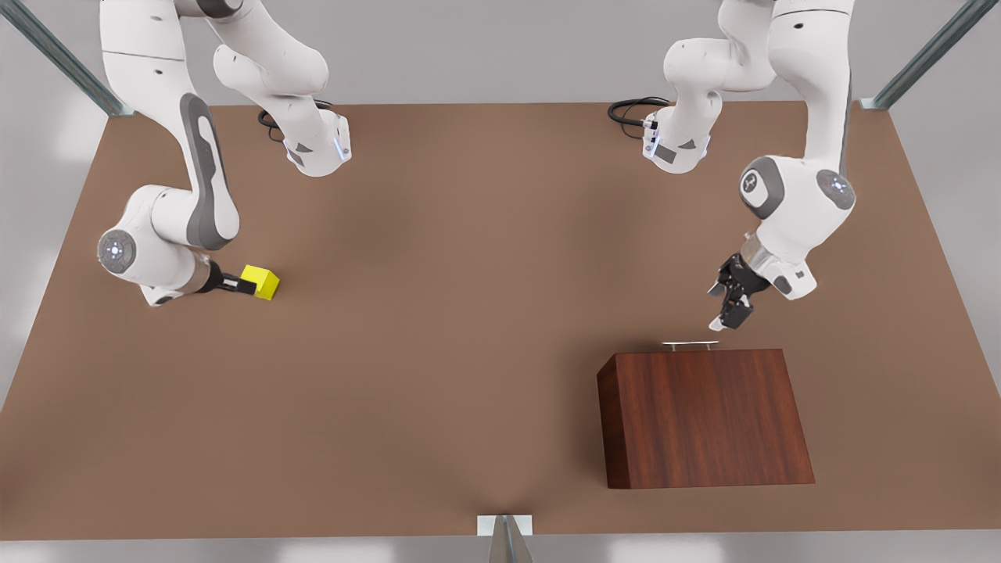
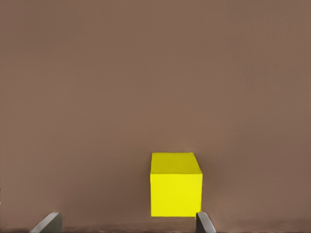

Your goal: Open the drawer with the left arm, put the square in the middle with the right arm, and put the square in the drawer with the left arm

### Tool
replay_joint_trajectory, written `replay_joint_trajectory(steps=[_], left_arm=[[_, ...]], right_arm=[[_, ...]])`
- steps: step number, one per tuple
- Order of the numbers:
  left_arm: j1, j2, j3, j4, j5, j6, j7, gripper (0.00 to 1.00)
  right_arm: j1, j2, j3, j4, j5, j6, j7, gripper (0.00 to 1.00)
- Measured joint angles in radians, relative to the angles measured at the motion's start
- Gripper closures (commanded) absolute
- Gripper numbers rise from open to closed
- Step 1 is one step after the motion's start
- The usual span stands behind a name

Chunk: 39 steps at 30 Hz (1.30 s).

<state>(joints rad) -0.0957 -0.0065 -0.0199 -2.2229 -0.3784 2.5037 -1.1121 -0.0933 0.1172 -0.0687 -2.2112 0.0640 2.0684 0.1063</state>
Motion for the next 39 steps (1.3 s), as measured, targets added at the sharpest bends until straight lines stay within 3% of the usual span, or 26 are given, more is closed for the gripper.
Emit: replay_joint_trajectory(steps=[16, 28, 29, 31, 39], left_arm=[[-0.026, 0.137, -0.046, -0.054, -0.169, 0.203, -0.014, 0.0], [-0.031, 0.175, -0.046, -0.063, -0.229, 0.259, -0.014, 0.0], [-0.031, 0.177, -0.046, -0.063, -0.232, 0.259, -0.014, 0.0], [-0.032, 0.186, -0.045, -0.063, -0.238, 0.261, -0.014, 0.0], [-0.032, 0.2, -0.044, -0.068, -0.243, 0.258, -0.012, 0.0]], right_arm=[[-0.023, 0.075, -0.05, -0.173, 0.0, 0.307, -0.244, 0.0], [-0.024, 0.131, -0.051, -0.222, 0.032, 0.353, -0.241, 0.0], [-0.022, 0.133, -0.051, -0.229, 0.033, 0.371, -0.241, 0.01], [-0.02, 0.134, -0.051, -0.229, 0.033, 0.378, -0.241, 0.19], [-0.016, 0.138, -0.051, -0.229, 0.033, 0.392, -0.237, 0.19]])
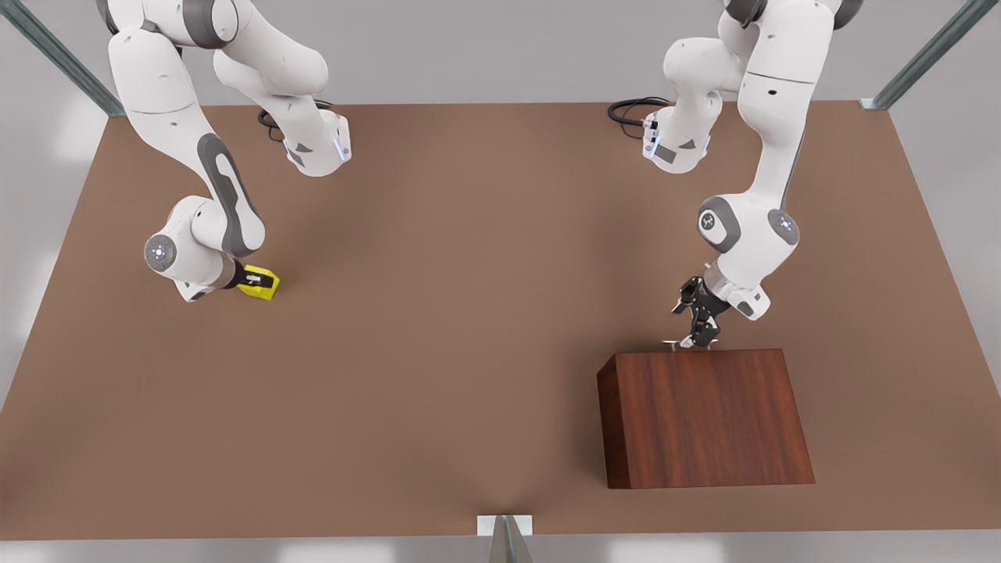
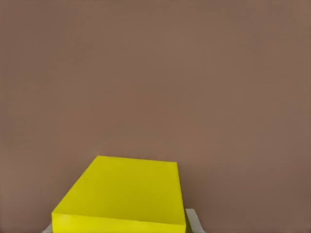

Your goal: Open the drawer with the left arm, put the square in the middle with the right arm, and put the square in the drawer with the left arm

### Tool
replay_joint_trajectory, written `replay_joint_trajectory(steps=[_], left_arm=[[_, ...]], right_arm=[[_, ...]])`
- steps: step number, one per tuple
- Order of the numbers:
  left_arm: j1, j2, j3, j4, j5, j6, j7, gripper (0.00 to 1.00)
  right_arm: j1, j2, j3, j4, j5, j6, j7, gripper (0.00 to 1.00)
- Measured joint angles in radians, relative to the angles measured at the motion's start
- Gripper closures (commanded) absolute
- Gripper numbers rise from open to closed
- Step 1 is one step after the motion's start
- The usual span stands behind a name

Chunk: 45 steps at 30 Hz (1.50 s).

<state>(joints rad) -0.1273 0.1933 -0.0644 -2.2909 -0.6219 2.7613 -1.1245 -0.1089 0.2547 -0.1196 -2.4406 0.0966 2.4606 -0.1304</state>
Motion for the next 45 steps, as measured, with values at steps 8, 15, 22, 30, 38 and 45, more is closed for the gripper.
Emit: replay_joint_trajectory(steps=[8, 15, 22, 30, 38, 45], left_arm=[[0.0, -0.068, 0.0, -0.107, -0.001, 0.001, 0.002, 0.0], [-0.002, -0.136, 0.001, -0.179, -0.001, -0.005, 0.003, 0.0], [-0.001, -0.237, 0.001, -0.278, -0.001, -0.017, 0.002, 0.0], [-0.001, -0.333, 0.0, -0.363, -0.001, -0.038, 0.0, 0.0], [-0.011, -0.391, 0.0, -0.412, -0.001, -0.057, 0.0, 0.0], [-0.014, -0.438, 0.006, -0.153, 0.204, -0.254, 0.049, 0.0]], right_arm=[[0.0, 0.007, 0.0, 0.0, -0.001, 0.003, 0.0, 0.23], [0.0, 0.006, 0.002, 0.002, 0.001, 0.002, -0.001, 0.33], [0.151, -0.067, 0.076, 0.049, 0.014, -0.002, 0.16, 0.33], [0.484, 0.108, 0.37, 0.3, 0.019, 0.105, 1.043, 0.33], [0.744, 0.346, 0.32, 0.603, 0.003, 0.095, 1.563, 0.32], [0.751, 0.348, 0.294, 0.582, -0.04, 0.092, 1.571, 0.0]])
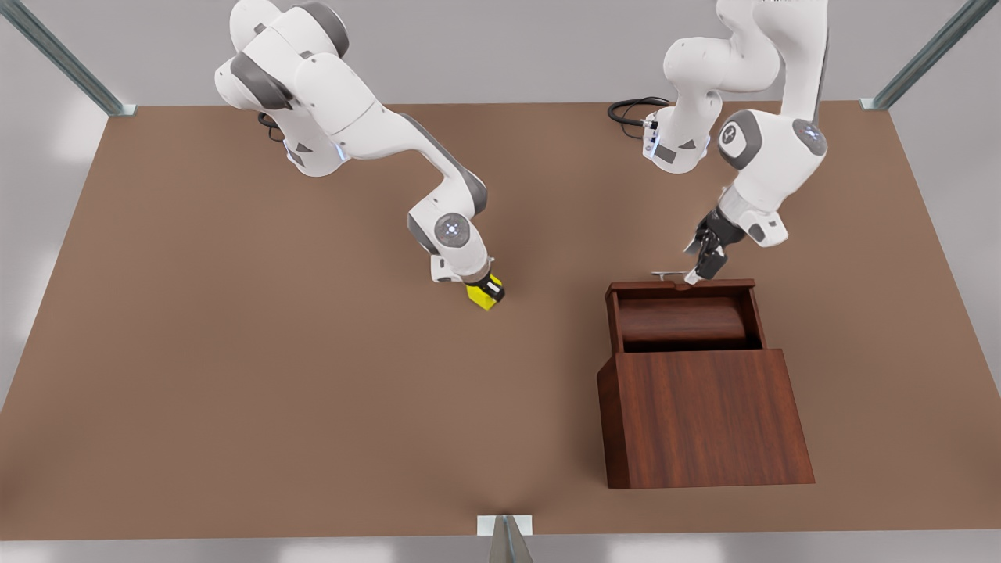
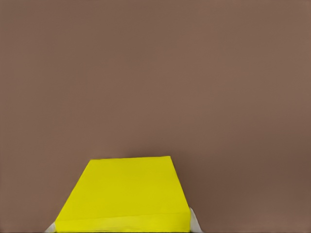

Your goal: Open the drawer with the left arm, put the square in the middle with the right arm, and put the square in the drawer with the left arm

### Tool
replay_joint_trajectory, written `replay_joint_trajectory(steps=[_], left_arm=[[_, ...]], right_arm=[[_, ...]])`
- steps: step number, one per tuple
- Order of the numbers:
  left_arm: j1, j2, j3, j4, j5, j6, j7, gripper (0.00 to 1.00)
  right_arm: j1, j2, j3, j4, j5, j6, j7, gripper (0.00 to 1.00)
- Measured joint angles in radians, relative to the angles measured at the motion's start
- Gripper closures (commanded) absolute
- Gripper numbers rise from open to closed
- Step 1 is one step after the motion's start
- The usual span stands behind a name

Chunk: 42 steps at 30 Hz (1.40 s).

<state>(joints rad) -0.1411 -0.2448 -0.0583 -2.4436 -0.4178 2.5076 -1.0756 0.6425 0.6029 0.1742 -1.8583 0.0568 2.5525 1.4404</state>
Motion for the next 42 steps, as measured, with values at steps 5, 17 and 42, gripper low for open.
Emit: replay_joint_trajectory(steps=[5, 17, 42], left_arm=[[-0.002, 0.246, -0.005, 0.454, 0.262, -0.378, 0.304, 0.0], [-0.24, 0.662, -0.249, 0.919, 0.415, -0.575, 0.6, 0.0], [-0.485, 1.045, -0.253, 0.933, 0.72, -0.202, 0.665, 0.0]], right_arm=[[0.0, -0.025, 0.001, 0.005, 0.003, -0.014, -0.003, 0.0], [-0.593, -0.512, -0.284, 0.095, -0.031, -0.746, -1.526, 0.0], [-0.534, -0.455, -0.278, 0.237, -0.113, -0.781, -1.517, 0.0]])
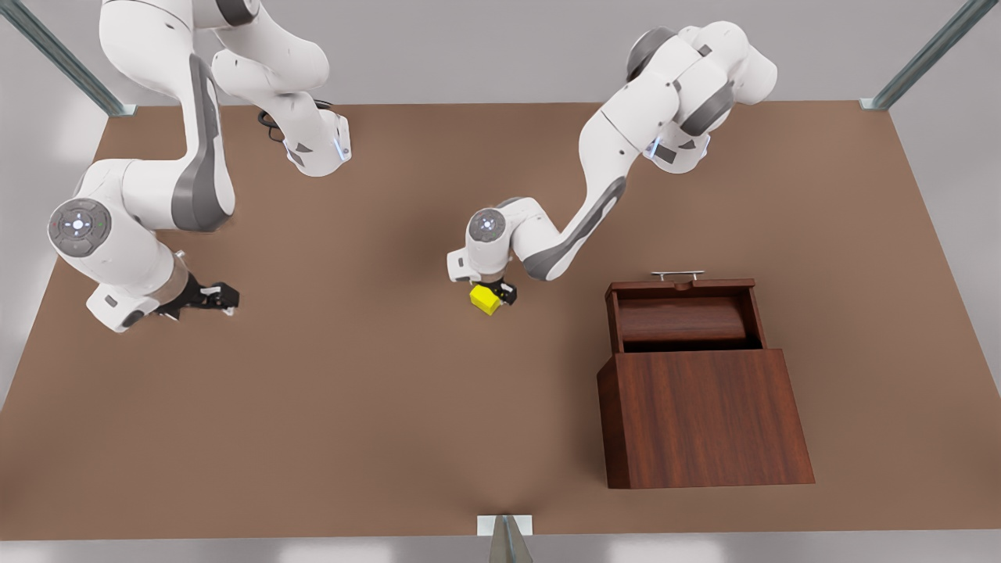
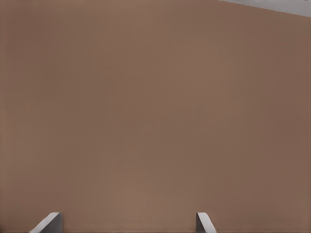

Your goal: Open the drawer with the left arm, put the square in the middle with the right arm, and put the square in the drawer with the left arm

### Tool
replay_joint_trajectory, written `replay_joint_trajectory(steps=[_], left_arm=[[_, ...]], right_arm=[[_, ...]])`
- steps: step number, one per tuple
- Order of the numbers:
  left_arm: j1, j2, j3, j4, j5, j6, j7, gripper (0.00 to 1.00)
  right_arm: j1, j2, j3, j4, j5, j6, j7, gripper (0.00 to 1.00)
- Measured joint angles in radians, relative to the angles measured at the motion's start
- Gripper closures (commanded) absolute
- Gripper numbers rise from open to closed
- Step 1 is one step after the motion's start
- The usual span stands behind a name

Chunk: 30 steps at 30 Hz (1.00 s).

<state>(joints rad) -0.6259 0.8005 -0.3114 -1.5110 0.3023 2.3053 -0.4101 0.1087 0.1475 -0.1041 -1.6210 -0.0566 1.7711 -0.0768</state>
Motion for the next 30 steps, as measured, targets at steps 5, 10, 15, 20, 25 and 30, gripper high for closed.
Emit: replay_joint_trajectory(steps=[5, 10, 15, 20, 25, 30], left_arm=[[-0.006, 0.034, 0.002, 0.0, 0.008, 0.003, 0.001, 0.0], [-0.006, 0.048, 0.003, 0.0, 0.01, 0.003, -0.002, 0.09], [-0.006, 0.05, 0.003, 0.0, 0.01, 0.005, -0.004, 0.21], [-0.006, 0.051, 0.003, 0.002, 0.01, 0.005, -0.006, 0.27], [-0.006, 0.043, 0.005, 0.018, 0.011, -0.001, -0.004, 0.3], [0.01, -0.091, 0.01, 0.04, -0.002, -0.143, 0.009, 0.3]], right_arm=[[-0.063, 0.003, 0.005, 0.165, 0.022, -0.19, 0.003, 0.0], [-0.084, 0.008, 0.0, 0.199, 0.012, -0.186, 0.0, 0.0], [-0.072, 0.031, 0.004, 0.25, 0.019, -0.188, 0.001, 0.0], [-0.093, 0.041, 0.0, 0.267, 0.048, -0.185, 0.002, 0.0], [-0.091, 0.052, 0.0, 0.266, 0.047, -0.186, 0.003, 0.0], [-0.096, 0.052, 0.001, 0.269, 0.049, -0.177, 0.004, 0.0]])
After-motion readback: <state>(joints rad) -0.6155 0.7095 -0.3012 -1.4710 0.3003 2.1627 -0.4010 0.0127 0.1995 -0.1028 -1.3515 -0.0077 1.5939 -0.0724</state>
